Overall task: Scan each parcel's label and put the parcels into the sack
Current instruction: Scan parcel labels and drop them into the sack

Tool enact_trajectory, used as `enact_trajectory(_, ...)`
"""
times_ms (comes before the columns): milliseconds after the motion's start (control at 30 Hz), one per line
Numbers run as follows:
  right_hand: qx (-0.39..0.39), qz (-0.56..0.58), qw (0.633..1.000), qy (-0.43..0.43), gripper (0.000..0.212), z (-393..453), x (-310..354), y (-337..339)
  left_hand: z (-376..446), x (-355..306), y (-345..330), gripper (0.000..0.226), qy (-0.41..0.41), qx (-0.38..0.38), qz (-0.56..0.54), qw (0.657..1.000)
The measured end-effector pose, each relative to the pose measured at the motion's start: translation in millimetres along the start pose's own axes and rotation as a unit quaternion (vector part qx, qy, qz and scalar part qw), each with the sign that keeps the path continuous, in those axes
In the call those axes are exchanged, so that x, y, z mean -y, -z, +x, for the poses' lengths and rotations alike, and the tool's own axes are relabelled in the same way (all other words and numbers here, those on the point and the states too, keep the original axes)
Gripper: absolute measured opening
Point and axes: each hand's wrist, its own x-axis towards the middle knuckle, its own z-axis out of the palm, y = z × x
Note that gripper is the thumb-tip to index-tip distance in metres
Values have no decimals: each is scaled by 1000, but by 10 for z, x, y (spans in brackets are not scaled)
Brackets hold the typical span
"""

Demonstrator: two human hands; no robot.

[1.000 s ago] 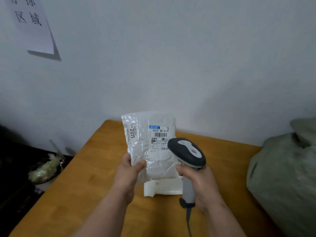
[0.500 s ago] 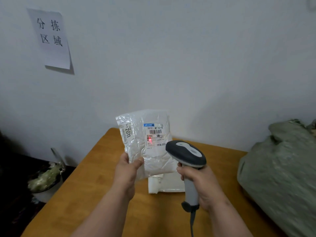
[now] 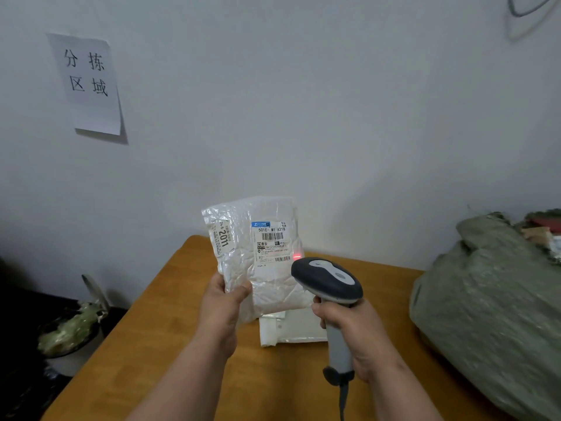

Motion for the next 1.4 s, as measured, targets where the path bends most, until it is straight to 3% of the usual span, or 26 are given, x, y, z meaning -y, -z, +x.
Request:
enact_trajectory(300,4,-8,1000,5,21,-122,-17,57,-97,18,-12,32,1,14,4,1000)
enact_trajectory(433,13,-9,1000,10,36,-188,-15,99,-143,31,-37,31,2,18,3,1000)
enact_trajectory(667,17,-6,1000,18,11,-271,-45,287,-281,90,-135,32,5,23,12,1000)
enact_trajectory(867,-28,16,999,7,22,-342,-122,616,-459,184,-421,31,13,43,9,999)
enact_trajectory(1033,-83,49,995,10,47,-563,-132,1284,-784,365,-1007,33,38,126,-13,991)
enact_trajectory(1267,-138,120,983,16,34,-1128,-145,2663,-1582,914,-2221,57,113,275,-22,955)
enact_trajectory(1400,-233,127,963,50,37,-1387,-151,3244,-1950,1090,-2833,54,105,323,21,940)
